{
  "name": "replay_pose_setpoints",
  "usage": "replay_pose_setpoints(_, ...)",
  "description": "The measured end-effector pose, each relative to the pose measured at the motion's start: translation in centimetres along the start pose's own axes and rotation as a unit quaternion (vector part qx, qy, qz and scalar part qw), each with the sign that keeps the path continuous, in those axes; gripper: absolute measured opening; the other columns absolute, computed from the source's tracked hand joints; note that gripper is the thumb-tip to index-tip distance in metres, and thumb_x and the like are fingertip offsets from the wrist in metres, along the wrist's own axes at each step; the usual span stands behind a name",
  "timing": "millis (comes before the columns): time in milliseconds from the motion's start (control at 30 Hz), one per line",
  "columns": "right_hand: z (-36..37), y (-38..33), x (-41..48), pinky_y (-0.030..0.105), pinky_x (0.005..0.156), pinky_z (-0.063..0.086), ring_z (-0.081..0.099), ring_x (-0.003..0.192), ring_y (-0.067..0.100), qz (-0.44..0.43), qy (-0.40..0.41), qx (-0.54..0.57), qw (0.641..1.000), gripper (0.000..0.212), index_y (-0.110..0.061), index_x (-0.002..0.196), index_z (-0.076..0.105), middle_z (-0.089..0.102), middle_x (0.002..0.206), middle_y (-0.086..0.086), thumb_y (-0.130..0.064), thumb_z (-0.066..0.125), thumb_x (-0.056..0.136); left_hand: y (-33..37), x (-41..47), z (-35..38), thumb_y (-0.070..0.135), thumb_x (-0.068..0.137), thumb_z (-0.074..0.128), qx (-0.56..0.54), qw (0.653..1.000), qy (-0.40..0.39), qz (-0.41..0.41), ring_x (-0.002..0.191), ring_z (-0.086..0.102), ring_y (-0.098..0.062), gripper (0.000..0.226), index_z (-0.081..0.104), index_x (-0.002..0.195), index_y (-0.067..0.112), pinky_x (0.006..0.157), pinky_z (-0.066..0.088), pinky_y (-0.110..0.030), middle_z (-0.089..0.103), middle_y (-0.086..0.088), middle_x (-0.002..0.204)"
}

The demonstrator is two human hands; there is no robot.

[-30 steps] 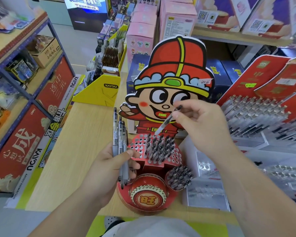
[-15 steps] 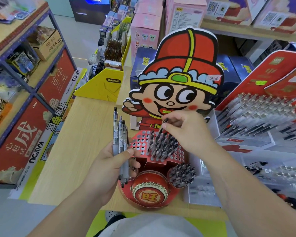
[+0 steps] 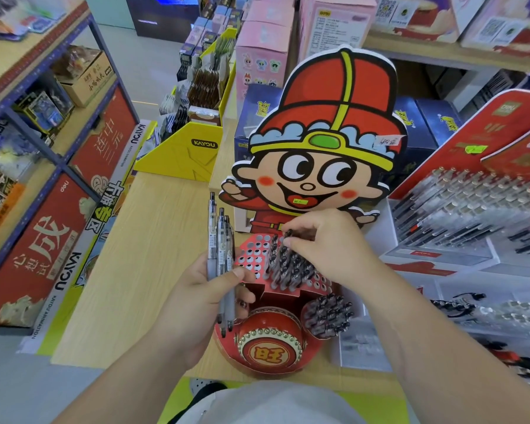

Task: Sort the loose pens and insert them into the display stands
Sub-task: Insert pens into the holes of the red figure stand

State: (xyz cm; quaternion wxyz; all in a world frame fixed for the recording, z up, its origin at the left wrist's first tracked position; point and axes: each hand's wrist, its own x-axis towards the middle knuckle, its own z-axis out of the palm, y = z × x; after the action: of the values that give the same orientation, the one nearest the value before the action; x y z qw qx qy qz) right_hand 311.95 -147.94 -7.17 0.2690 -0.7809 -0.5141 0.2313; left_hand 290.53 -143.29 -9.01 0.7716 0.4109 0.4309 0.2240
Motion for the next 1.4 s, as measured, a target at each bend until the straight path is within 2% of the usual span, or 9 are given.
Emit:
replay_pose_setpoints(167, -0.3, 0.0, 0.6, 0.003, 0.068, 0.038, 0.055, 0.075, -0.012, 0.014, -0.047, -0.042, 0.998, 0.017, -0.027, 0.106, 0.079, 0.074, 0.101, -0.014, -0.030, 0.073, 0.090, 0.0, 0.0, 0.1, 0.008, 0.097, 0.060, 0.003, 1.000, -0.001, -0.003, 0.069, 0.064, -0.023, 0.022, 0.060, 0.119, 0.012, 0.065, 0.051, -0.043, 0.072, -0.013, 0.090)
replay_pose_setpoints(467, -0.3, -0.9, 1.2, 0.008, 0.068, 0.043, 0.065, 0.088, 0.001, 0.028, -0.076, -0.086, 0.993, 0.018, -0.030, 0.107, 0.078, 0.075, 0.103, -0.013, -0.028, 0.070, 0.091, 0.5, -0.3, -0.1, 0.020, 0.087, 0.070, -0.002, 0.998, -0.064, -0.005, 0.064, 0.058, -0.024, 0.039, 0.058, 0.123, 0.011, 0.058, 0.050, -0.038, 0.069, -0.012, 0.090)
replay_pose_setpoints(667, -0.4, -0.7, 1.3, 0.011, 0.070, 0.044, 0.065, 0.088, 0.001, 0.033, -0.098, -0.076, 0.992, 0.016, -0.029, 0.105, 0.078, 0.074, 0.100, -0.014, -0.029, 0.069, 0.092, 1.0, -0.8, -0.1, 0.021, 0.084, 0.066, -0.041, 0.993, -0.113, 0.004, 0.056, 0.054, -0.022, 0.028, 0.064, 0.111, 0.014, 0.050, 0.048, -0.033, 0.063, -0.015, 0.085)
replay_pose_setpoints(800, -0.9, -0.4, 0.7, 0.023, 0.088, 0.052, 0.064, 0.095, -0.004, 0.040, -0.062, 0.001, 0.997, 0.021, -0.028, 0.110, 0.075, 0.072, 0.101, -0.016, -0.034, 0.071, 0.090, 1.5, -1.1, -0.2, 0.015, 0.085, 0.064, -0.049, 0.987, -0.151, 0.004, 0.055, 0.054, -0.025, 0.041, 0.060, 0.124, 0.006, 0.048, 0.047, -0.031, 0.062, -0.017, 0.085)
replay_pose_setpoints(933, -1.6, -1.8, -1.0, 0.024, 0.086, 0.053, 0.066, 0.091, -0.003, 0.021, 0.034, 0.108, 0.993, 0.015, -0.030, 0.105, 0.075, 0.074, 0.092, -0.017, -0.030, 0.072, 0.090, 2.0, -1.5, 0.2, 0.013, 0.084, 0.063, -0.041, 0.985, -0.167, -0.003, 0.055, 0.053, -0.024, 0.039, 0.064, 0.123, 0.008, 0.046, 0.046, -0.031, 0.063, -0.019, 0.087)
replay_pose_setpoints(1100, -2.6, -3.8, -3.7, 0.027, 0.077, 0.057, 0.071, 0.085, 0.014, 0.032, -0.106, 0.403, 0.908, 0.018, -0.013, 0.105, 0.075, 0.077, 0.096, 0.005, -0.013, 0.070, 0.088, 2.9, -2.1, 1.6, 0.012, 0.088, 0.061, -0.012, 0.971, -0.240, -0.002, 0.051, 0.054, -0.022, 0.019, 0.070, 0.102, 0.018, 0.046, 0.046, -0.028, 0.063, -0.018, 0.084)
replay_pose_setpoints(1167, -2.4, -3.4, -4.0, 0.029, 0.077, 0.057, 0.069, 0.083, 0.017, 0.030, -0.110, 0.434, 0.893, 0.020, -0.004, 0.107, 0.073, 0.075, 0.100, 0.015, -0.010, 0.068, 0.088, 3.0, -2.2, 2.1, 0.012, 0.089, 0.060, -0.006, 0.966, -0.258, -0.004, 0.049, 0.055, -0.021, 0.017, 0.069, 0.102, 0.019, 0.046, 0.046, -0.028, 0.063, -0.018, 0.081)
replay_pose_setpoints(1267, -2.4, -2.3, -4.2, 0.044, 0.088, 0.055, 0.067, 0.090, 0.023, 0.041, -0.094, 0.439, 0.893, 0.025, -0.002, 0.108, 0.072, 0.073, 0.106, 0.021, -0.015, 0.071, 0.087, 3.0, -2.2, 2.7, 0.012, 0.090, 0.061, -0.003, 0.967, -0.255, -0.011, 0.054, 0.058, -0.025, 0.018, 0.070, 0.103, 0.020, 0.046, 0.049, -0.030, 0.064, -0.021, 0.087)
replay_pose_setpoints(1400, -3.9, -1.4, -4.5, 0.030, 0.070, 0.055, 0.068, 0.081, 0.019, 0.069, -0.037, 0.476, 0.876, 0.022, -0.009, 0.096, 0.072, 0.074, 0.092, 0.011, -0.020, 0.073, 0.077, 2.8, -1.9, 3.6, 0.008, 0.087, 0.067, -0.004, 0.984, -0.180, -0.012, 0.065, 0.066, -0.032, 0.027, 0.061, 0.114, 0.004, 0.052, 0.055, -0.036, 0.069, -0.026, 0.095)
